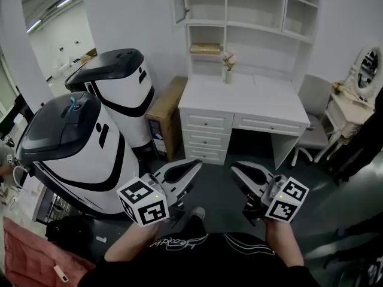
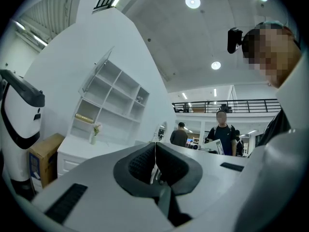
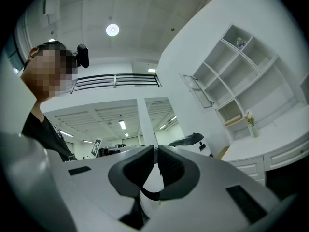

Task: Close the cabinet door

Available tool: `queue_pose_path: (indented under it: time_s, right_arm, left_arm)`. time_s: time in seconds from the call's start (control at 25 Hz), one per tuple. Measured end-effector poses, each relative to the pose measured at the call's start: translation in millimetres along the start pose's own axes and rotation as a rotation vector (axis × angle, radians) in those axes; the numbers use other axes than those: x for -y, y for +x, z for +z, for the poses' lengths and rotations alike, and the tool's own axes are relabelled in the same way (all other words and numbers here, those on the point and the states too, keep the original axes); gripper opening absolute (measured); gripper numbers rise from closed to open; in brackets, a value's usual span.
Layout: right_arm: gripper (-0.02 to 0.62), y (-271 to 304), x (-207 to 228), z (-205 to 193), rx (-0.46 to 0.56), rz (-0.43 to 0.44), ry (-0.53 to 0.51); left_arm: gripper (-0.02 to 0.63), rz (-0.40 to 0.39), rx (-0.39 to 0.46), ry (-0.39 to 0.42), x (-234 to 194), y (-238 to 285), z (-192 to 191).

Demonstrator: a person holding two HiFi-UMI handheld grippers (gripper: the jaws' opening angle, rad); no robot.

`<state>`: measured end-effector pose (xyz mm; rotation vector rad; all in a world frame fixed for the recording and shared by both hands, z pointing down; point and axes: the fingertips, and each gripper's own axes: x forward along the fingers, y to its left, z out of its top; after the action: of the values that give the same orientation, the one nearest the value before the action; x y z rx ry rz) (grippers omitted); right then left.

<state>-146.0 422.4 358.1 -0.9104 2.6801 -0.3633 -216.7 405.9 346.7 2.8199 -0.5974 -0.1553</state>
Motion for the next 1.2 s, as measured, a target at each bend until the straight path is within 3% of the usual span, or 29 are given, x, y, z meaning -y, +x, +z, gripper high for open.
queue_pose_path:
  time_s: [0.44,1.04,1.2]
  right_arm:
    - [0.054,67.2,105.2,4.2,-0.021,-0.033,0.015]
    - [0.054,247.9,347.8,92.8,0.000,-0.062,0.039]
    - [0.054,281.9,401.8,113.2,0.010,-0.077,0.015]
  left_arm:
    - [0.023,-0.002,0.009,-0.030,-116.2,49.6,11.3]
    - [0.023,0.010,0.017,-0.059,-388.1,192.9,109.0]
    - [0.023,0.001,0.037,-0.038,-443.8,223.3,137.2]
